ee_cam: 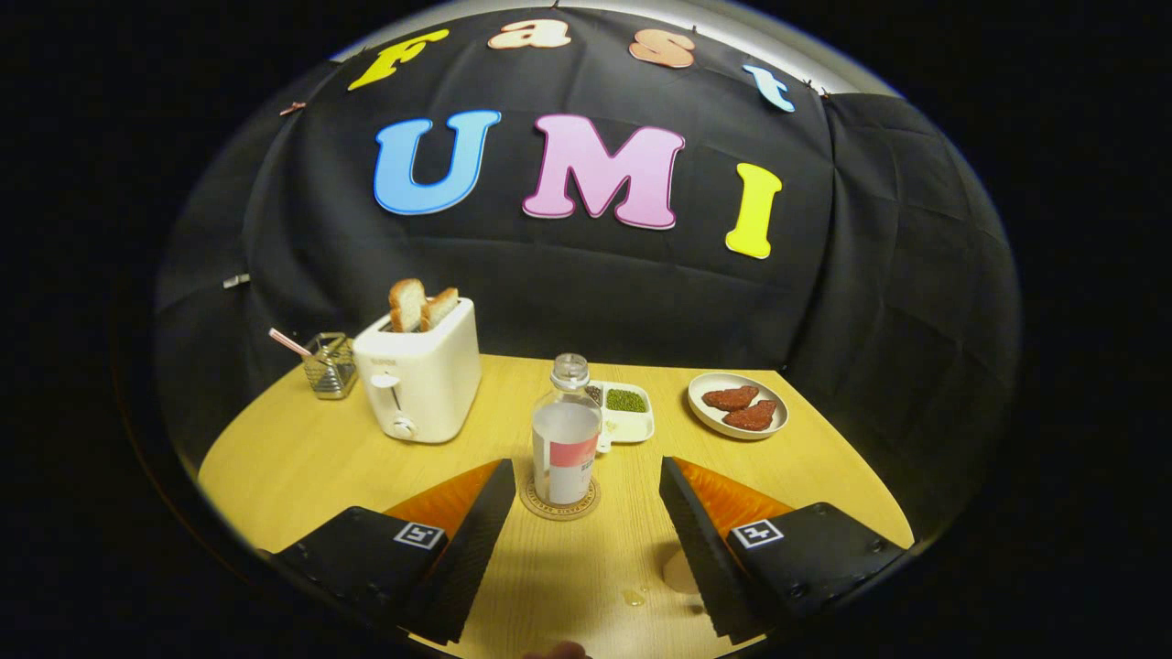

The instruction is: Take the bottle from table, then pour the juice into the cup, finally place the bottle on the coaster

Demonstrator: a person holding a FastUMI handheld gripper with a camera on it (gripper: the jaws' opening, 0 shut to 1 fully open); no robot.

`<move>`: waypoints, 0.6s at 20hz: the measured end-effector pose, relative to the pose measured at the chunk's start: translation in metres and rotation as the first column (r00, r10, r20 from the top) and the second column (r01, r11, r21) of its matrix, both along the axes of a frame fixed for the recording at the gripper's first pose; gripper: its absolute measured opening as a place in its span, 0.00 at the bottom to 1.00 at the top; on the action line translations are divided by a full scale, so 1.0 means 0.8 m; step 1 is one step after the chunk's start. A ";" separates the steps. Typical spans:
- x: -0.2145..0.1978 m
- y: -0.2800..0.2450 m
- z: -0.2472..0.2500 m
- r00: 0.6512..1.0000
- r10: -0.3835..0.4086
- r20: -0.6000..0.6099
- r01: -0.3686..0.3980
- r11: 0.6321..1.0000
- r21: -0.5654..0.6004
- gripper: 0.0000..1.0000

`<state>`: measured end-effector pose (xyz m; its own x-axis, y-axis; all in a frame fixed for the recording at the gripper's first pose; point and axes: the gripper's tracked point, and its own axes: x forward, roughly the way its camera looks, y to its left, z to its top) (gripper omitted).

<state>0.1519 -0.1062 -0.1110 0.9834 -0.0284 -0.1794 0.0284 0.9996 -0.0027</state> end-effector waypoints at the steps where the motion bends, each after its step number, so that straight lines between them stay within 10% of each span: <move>1: -0.016 -0.001 0.017 1.000 0.006 0.019 -0.006 1.000 -0.002 0.97; 12: -0.186 0.049 0.154 0.967 0.134 0.219 -0.138 0.990 0.000 0.97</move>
<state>0.0029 -0.0667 0.0120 0.9932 0.1094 0.0400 -0.1096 0.9940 0.0040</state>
